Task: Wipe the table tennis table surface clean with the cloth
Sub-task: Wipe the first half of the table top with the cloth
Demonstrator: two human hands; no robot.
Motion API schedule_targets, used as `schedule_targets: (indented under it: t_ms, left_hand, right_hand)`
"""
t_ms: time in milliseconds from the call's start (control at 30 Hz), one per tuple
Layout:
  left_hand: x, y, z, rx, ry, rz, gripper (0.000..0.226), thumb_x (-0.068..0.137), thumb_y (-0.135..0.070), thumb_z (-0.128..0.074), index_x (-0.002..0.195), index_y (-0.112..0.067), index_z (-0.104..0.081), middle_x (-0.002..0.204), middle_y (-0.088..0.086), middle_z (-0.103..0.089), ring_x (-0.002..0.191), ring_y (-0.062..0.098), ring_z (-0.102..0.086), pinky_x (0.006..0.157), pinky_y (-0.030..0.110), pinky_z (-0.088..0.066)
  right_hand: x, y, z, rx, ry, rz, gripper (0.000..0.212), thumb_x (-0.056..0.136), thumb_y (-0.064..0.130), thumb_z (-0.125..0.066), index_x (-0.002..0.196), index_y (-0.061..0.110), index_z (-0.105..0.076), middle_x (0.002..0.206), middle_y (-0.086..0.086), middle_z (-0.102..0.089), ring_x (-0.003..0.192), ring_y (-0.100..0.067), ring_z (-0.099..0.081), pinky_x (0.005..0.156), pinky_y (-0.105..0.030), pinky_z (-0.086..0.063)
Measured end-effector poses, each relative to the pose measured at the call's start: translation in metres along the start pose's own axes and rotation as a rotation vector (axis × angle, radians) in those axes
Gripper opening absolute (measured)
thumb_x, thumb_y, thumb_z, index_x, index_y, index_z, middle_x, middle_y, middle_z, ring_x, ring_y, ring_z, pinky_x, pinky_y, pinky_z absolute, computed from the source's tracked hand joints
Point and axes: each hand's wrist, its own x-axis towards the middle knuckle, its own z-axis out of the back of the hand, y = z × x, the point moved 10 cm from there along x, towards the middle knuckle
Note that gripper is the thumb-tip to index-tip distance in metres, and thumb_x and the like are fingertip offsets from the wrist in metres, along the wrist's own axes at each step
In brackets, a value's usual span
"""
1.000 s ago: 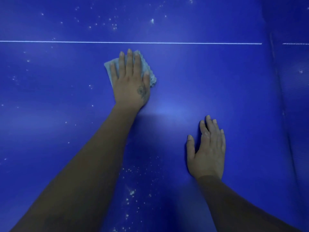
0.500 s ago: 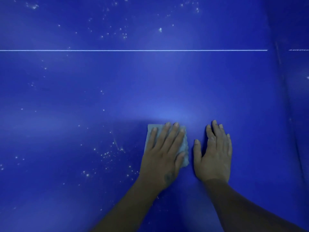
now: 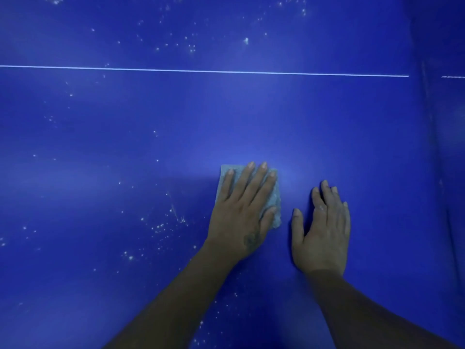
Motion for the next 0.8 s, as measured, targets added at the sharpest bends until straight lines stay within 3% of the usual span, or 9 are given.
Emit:
schedule_targets:
  t_ms: [200, 367, 467, 667, 800]
  left_hand:
    - [0.091, 0.120, 0.022, 0.076, -0.132, 0.137, 0.062, 0.112, -0.047, -0.032, 0.166, -0.017, -0.034, 0.172, 0.006, -0.033, 0.161, 0.029, -0.024, 0.129, 0.059, -0.016]
    - [0.099, 0.223, 0.047, 0.060, -0.118, 0.419, 0.066, 0.111, -0.050, -0.027, 0.169, -0.021, -0.023, 0.176, 0.003, -0.022, 0.164, 0.027, -0.015, 0.129, 0.058, -0.007]
    - [0.047, 0.221, 0.052, 0.075, -0.155, 0.537, 0.065, 0.112, -0.050, -0.024, 0.170, -0.021, -0.019, 0.176, 0.005, -0.021, 0.164, 0.027, -0.014, 0.129, 0.059, -0.008]
    - [-0.104, 0.144, 0.044, 0.075, -0.127, 0.688, 0.067, 0.112, -0.047, -0.029, 0.170, -0.016, -0.015, 0.177, 0.007, -0.015, 0.165, 0.028, -0.007, 0.130, 0.063, -0.008]
    - [-0.122, 0.131, 0.034, 0.072, -0.099, 0.713, 0.069, 0.111, -0.048, -0.028, 0.170, -0.016, -0.014, 0.178, 0.006, -0.011, 0.165, 0.027, -0.002, 0.129, 0.065, -0.007]
  right_hand:
    - [0.000, -0.001, -0.001, 0.007, 0.027, -0.016, 0.060, 0.106, 0.035, -0.050, 0.157, 0.003, -0.046, 0.173, -0.007, -0.031, 0.163, -0.024, -0.021, 0.132, -0.055, -0.019]
    - [0.000, 0.000, 0.000, 0.013, 0.014, -0.006, 0.059, 0.107, 0.035, -0.051, 0.155, 0.002, -0.047, 0.172, -0.008, -0.033, 0.163, -0.024, -0.023, 0.132, -0.054, -0.019]
    - [-0.001, -0.001, 0.000, 0.010, 0.016, -0.007, 0.059, 0.107, 0.036, -0.050, 0.155, 0.002, -0.047, 0.173, -0.008, -0.032, 0.163, -0.025, -0.023, 0.132, -0.054, -0.018]
    - [-0.001, -0.001, -0.002, 0.002, 0.044, -0.027, 0.060, 0.108, 0.037, -0.049, 0.157, 0.004, -0.044, 0.174, -0.006, -0.030, 0.164, -0.023, -0.020, 0.133, -0.052, -0.017]
    - [-0.001, -0.001, -0.002, -0.002, 0.049, -0.032, 0.060, 0.108, 0.038, -0.048, 0.158, 0.004, -0.044, 0.174, -0.006, -0.030, 0.164, -0.022, -0.019, 0.133, -0.053, -0.016]
